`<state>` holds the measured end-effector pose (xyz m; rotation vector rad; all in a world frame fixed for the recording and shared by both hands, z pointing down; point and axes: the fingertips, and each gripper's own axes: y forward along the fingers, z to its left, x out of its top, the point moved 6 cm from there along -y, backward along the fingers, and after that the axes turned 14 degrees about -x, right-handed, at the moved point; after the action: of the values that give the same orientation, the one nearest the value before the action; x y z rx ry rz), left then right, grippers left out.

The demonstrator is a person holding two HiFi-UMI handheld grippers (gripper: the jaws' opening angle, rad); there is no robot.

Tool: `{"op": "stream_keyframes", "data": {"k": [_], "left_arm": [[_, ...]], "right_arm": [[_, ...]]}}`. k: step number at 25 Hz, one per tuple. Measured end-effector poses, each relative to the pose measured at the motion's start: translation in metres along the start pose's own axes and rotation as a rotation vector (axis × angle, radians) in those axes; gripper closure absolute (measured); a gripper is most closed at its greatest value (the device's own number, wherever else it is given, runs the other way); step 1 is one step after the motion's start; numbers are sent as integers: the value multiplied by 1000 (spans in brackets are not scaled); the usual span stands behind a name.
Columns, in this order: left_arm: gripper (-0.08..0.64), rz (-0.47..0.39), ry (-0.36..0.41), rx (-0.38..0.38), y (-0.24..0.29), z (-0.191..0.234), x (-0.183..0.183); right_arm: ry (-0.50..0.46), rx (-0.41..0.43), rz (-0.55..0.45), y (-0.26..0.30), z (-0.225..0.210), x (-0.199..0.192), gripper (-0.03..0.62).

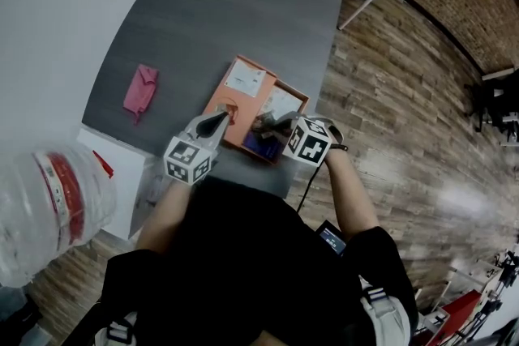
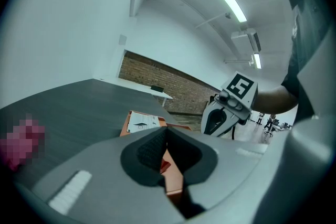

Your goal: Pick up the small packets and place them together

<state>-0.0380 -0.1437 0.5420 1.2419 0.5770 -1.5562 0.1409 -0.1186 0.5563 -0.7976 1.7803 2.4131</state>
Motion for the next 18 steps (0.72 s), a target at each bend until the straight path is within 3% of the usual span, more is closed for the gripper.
{"op": "stream_keyframes", "data": {"k": [12,18], "left_arm": [[561,-31,22,129,-22,3,2],[561,-52,8,187,-42,6,0]], "right_arm": [[253,39,-303,-41,-28,47,589],[629,81,-397,-25,-52,73,589]]}}
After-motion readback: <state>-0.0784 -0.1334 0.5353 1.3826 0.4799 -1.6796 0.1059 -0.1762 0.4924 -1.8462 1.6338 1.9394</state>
